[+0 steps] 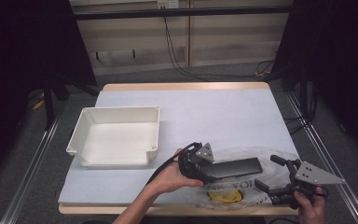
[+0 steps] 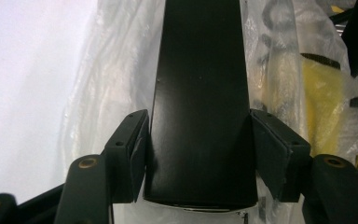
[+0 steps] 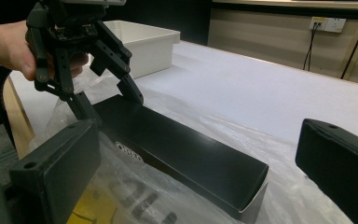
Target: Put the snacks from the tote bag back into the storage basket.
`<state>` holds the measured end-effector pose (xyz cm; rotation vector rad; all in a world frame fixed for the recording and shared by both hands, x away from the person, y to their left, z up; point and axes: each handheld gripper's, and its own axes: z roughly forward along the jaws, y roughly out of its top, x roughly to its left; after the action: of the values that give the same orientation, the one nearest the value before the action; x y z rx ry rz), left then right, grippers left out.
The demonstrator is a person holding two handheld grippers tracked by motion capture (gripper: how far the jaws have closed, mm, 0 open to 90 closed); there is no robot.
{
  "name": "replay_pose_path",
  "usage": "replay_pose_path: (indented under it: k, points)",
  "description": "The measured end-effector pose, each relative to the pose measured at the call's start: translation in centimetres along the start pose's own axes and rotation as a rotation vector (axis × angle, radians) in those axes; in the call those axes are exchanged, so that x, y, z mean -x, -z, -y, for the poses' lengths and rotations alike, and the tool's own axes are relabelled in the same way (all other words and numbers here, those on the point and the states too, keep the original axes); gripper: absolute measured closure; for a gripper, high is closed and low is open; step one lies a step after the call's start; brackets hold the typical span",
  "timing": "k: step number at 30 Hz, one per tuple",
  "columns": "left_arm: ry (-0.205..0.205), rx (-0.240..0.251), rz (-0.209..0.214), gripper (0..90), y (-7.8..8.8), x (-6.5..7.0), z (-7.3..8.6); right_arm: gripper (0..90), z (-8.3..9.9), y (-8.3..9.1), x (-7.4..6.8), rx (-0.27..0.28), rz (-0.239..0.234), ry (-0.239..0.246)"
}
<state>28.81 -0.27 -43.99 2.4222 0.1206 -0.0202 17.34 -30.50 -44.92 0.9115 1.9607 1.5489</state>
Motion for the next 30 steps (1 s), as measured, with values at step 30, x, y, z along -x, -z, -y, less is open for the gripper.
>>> replay_pose_path:
  k: [30]
  points:
    - [0.001, 0.052, -0.015, 41.2, -0.4, -0.3, -1.5, 0.0, -0.1, 0.1, -0.1, 0.004, 0.000, 0.003]
